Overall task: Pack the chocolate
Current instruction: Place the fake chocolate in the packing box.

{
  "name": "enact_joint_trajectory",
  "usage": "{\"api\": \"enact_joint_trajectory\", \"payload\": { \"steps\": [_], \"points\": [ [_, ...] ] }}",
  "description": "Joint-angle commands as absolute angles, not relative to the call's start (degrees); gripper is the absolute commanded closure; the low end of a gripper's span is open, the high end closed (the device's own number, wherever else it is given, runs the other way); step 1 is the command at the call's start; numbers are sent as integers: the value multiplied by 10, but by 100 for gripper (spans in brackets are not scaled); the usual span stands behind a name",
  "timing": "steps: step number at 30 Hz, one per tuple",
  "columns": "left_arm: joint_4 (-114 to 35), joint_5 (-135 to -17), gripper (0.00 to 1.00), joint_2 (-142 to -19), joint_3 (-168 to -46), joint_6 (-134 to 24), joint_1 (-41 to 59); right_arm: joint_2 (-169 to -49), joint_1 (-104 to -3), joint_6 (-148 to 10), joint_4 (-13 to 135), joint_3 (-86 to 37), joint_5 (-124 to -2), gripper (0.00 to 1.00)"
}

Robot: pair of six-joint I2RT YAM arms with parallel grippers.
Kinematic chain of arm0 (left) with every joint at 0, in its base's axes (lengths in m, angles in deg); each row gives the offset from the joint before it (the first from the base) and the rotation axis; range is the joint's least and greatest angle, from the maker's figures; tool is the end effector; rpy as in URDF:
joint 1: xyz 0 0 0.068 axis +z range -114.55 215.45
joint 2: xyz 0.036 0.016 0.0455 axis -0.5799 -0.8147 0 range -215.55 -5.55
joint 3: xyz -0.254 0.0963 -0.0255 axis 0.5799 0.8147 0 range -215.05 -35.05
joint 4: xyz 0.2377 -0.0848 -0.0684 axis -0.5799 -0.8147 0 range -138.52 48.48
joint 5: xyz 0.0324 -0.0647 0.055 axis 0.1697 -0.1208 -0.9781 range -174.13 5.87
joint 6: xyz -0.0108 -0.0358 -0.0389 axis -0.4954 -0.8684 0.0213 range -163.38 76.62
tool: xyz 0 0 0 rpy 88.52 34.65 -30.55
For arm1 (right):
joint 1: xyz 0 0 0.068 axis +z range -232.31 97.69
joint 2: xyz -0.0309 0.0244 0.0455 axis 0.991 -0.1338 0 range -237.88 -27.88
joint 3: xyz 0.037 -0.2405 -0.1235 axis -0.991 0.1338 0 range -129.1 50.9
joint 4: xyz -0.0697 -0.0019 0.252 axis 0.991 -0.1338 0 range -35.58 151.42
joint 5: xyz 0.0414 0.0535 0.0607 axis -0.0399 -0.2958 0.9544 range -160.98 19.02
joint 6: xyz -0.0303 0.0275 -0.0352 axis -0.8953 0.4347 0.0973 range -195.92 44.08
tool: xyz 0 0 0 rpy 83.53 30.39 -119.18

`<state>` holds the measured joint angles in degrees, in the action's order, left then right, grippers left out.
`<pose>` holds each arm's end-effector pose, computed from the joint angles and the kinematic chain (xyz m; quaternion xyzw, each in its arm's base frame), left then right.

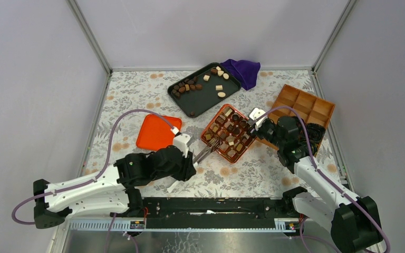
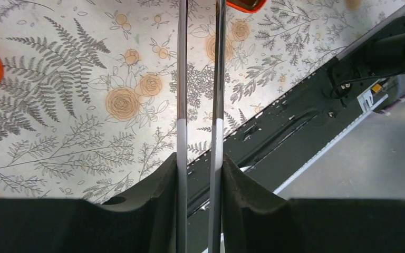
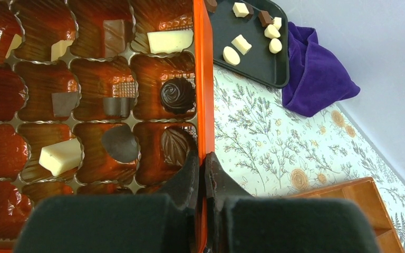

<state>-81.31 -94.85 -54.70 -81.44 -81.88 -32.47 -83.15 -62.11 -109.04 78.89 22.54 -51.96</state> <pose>0.0719 -0.1600 0.2877 0.1951 0.8911 -0.2696 0.3084 0.2039 0.0874 0.2554 -0.4330 0.6245 0.0535 0.6478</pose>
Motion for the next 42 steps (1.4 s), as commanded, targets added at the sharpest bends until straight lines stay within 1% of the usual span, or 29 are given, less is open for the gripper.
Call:
{"api": "enact_joint_trajectory", "payload": {
  "steps": [1, 11, 30, 37, 42],
  "points": [
    [-792, -1009, 100, -548, -851, -795, -332, -812, -617, -1082, 874, 213, -497, 100],
    [-792, -1007, 100, -571, -860, -777, -332, -814, -617, -1083, 867, 211, -491, 100],
    [-824, -971, 100, -574, -853, -782, -332, -824, -618, -1084, 862, 207, -502, 100],
    [-845, -980, 100, -575, -853, -785, -332, -826, -618, -1085, 859, 206, -505, 100],
    [-844, -978, 97, -590, -856, -785, -332, -828, -618, -1085, 858, 205, -504, 100]
  ]
}}
